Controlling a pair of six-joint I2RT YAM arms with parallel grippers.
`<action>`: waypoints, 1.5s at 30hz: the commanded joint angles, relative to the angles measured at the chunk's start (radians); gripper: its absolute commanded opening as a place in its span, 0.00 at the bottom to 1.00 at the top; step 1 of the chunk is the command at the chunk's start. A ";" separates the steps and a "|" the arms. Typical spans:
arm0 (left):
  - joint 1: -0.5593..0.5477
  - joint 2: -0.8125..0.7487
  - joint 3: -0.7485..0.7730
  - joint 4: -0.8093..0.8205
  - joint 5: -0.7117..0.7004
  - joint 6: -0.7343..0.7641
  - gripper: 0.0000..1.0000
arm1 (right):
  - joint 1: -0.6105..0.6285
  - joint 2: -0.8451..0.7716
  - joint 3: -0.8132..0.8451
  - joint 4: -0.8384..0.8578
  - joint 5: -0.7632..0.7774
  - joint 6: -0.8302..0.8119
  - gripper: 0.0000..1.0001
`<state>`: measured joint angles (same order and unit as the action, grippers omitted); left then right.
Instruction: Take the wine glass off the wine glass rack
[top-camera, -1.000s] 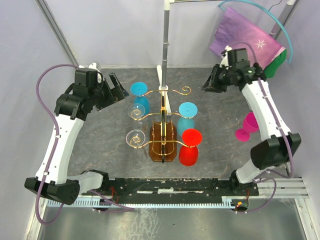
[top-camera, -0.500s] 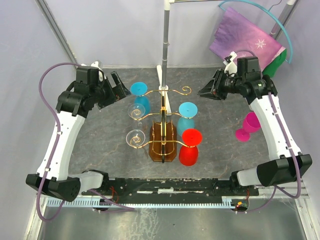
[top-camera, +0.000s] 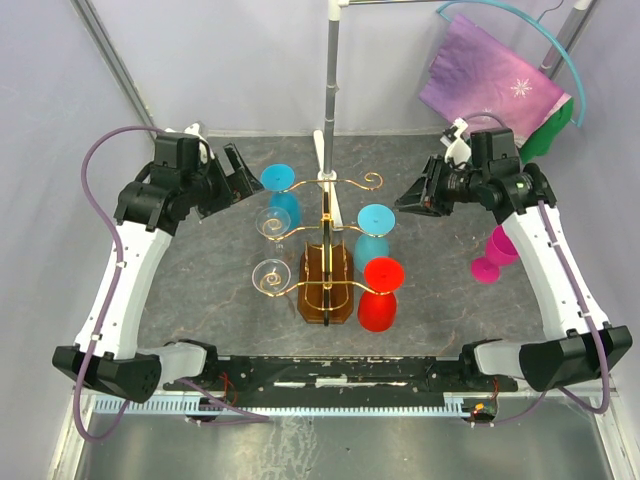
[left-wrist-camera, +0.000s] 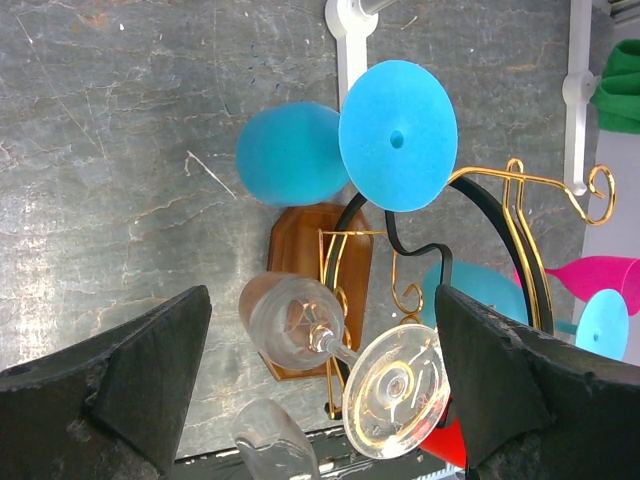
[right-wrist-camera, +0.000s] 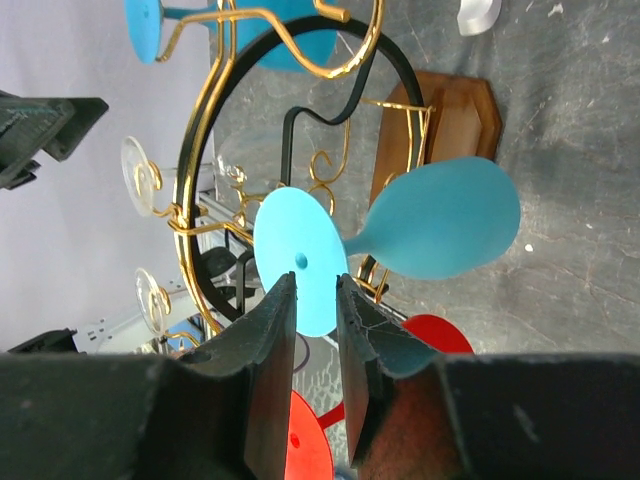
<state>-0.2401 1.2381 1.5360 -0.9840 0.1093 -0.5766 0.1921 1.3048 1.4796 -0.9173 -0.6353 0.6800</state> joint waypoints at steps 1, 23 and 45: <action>-0.002 -0.006 -0.005 0.055 0.023 0.001 0.99 | 0.026 -0.020 -0.020 -0.006 -0.014 -0.025 0.31; -0.003 -0.003 -0.020 0.059 0.026 0.003 0.99 | 0.063 -0.016 -0.042 -0.030 -0.032 -0.059 0.30; -0.002 0.002 -0.047 0.085 0.028 0.001 0.99 | 0.100 0.003 -0.100 0.102 -0.142 0.000 0.22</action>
<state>-0.2401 1.2388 1.4872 -0.9447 0.1154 -0.5770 0.2794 1.3067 1.3800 -0.8841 -0.7444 0.6624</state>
